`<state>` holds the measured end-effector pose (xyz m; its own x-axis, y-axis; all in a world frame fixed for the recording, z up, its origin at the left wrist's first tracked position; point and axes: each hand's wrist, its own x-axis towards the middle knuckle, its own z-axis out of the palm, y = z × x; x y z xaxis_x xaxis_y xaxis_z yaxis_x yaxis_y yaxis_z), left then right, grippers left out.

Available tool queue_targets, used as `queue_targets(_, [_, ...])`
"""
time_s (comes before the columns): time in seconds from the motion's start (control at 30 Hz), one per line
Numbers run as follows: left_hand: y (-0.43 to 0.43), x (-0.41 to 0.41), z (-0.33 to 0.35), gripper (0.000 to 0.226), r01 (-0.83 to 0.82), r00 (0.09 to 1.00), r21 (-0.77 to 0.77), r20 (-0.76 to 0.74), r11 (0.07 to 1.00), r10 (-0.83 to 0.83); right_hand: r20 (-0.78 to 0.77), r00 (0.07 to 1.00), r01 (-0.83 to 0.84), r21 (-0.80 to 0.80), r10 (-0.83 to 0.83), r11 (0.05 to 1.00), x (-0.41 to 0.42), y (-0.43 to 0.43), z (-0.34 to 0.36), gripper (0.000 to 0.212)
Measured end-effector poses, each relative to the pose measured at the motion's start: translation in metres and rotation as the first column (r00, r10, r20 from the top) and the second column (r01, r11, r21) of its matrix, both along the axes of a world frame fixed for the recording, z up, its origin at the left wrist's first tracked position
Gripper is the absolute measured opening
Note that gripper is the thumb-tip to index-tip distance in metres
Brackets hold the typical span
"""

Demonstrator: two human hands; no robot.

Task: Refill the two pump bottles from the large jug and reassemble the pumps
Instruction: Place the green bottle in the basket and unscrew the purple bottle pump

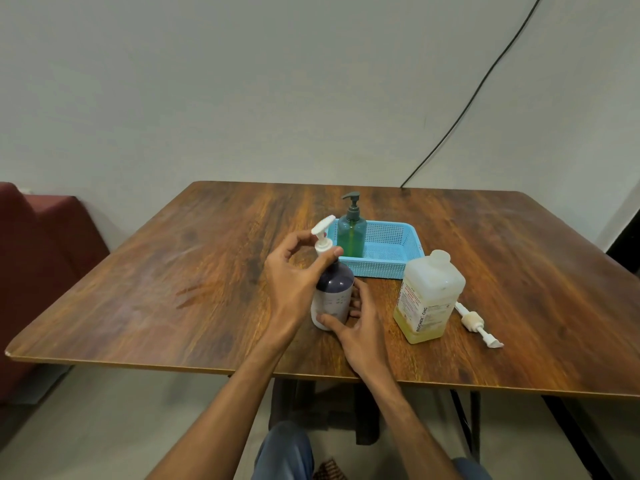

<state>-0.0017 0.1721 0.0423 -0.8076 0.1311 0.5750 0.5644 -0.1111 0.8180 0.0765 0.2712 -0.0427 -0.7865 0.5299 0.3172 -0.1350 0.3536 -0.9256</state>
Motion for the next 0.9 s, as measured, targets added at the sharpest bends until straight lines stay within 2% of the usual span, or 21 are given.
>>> queue_targets(0.17, [-0.014, 0.004, 0.029, 0.030, -0.042, 0.999, 0.198, 0.035, 0.979, 0.035, 0.015, 1.000, 0.004, -0.001, -0.004, 1.000, 0.000, 0.000, 0.001, 0.075])
queue_targets(0.47, [-0.067, -0.002, 0.047, 0.040, -0.170, 0.985, 0.394, 0.100, 0.903, 0.141, 0.032, 0.999, -0.010, -0.006, 0.010, 1.000, 0.003, 0.001, 0.004, 0.075])
queue_targets(0.53, [-0.075, -0.005, 0.036, 0.036, -0.208, 0.978, 0.346, 0.097, 0.915, 0.186, 0.020, 1.000, -0.016, -0.013, 0.016, 1.000, 0.003, 0.001, 0.003, 0.075])
queue_targets(0.7, [-0.078, -0.014, -0.019, 0.025, -0.286, 0.957, 0.004, 0.048, 0.958, 0.285, 0.014, 1.000, -0.022, -0.011, 0.022, 1.000, 0.002, 0.001, 0.002, 0.077])
queue_targets(0.9, [-0.080, -0.026, -0.068, 0.019, -0.338, 0.937, -0.307, -0.019, 0.889, 0.349, 0.023, 1.000, -0.011, -0.006, 0.011, 1.000, 0.003, 0.000, 0.003, 0.078])
